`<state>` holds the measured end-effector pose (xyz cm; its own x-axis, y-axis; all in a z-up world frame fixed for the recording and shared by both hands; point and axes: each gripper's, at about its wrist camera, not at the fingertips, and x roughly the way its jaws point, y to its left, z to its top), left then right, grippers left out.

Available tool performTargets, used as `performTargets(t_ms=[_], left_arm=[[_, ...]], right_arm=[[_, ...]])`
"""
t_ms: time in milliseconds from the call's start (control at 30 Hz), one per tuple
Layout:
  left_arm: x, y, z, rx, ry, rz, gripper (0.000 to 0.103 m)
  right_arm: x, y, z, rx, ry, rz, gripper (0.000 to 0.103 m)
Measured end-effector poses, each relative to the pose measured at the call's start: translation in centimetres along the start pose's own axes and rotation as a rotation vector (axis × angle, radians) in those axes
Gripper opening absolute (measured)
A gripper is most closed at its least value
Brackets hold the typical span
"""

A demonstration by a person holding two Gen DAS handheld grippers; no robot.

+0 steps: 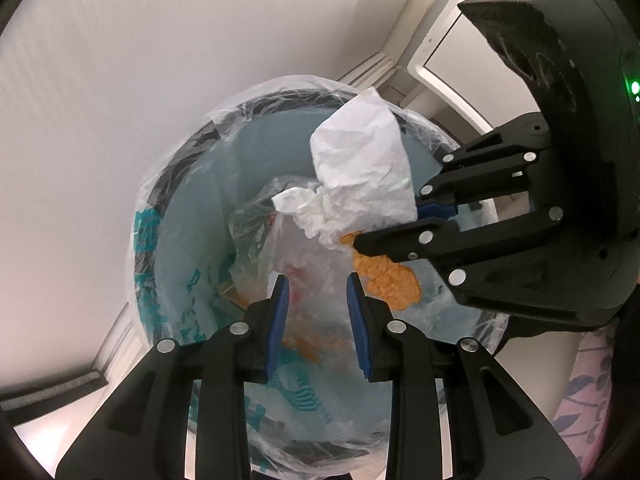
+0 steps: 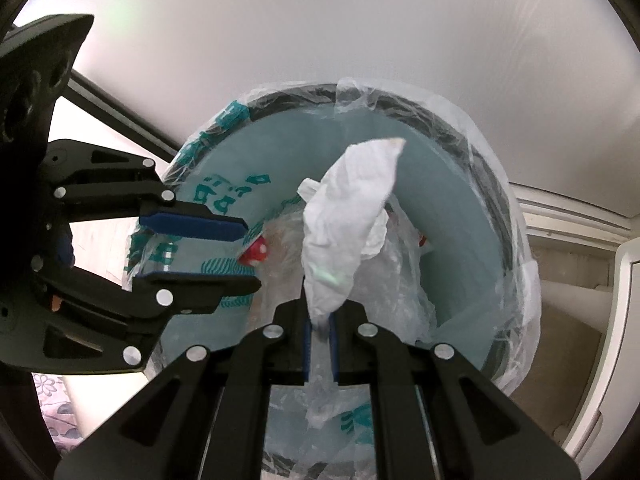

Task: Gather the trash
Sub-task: 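Open the left gripper to drop the red cup into the bin, then open the right gripper to drop the tissue and chip into the bin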

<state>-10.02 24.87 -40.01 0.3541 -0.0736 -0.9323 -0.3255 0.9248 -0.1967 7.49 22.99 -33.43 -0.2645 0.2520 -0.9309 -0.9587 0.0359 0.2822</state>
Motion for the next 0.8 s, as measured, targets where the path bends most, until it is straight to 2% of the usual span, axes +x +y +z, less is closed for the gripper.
performTargets(t_ms=[100, 200, 267, 400, 633, 800], left_arm=[[-0.1, 0.2, -0.2, -0.008, -0.001, 0.006, 0.028], [-0.1, 0.4, -0.2, -0.015, -0.002, 0.017, 0.042], [-0.1, 0.5, -0.3, -0.017, -0.001, 0.02, 0.06], [-0.3, 0.6, -0.4, -0.012, -0.006, 0.012, 0.069], [-0.5, 0.4, -0.8, 0.003, -0.011, 0.017, 0.092], [-0.5, -0.1, -1.0, 0.011, -0.017, 0.023, 0.097]], right_arm=[[-0.1, 0.1, 0.0, -0.001, 0.003, 0.001, 0.009], [-0.2, 0.4, 0.0, -0.005, 0.006, 0.001, 0.009], [0.0, 0.5, 0.0, -0.007, 0.006, -0.001, 0.009], [-0.2, 0.6, 0.0, -0.017, 0.004, -0.007, 0.009], [0.2, 0.9, -0.3, -0.018, 0.001, -0.014, 0.009], [0.4, 1.0, -0.5, -0.022, 0.002, -0.016, 0.009]])
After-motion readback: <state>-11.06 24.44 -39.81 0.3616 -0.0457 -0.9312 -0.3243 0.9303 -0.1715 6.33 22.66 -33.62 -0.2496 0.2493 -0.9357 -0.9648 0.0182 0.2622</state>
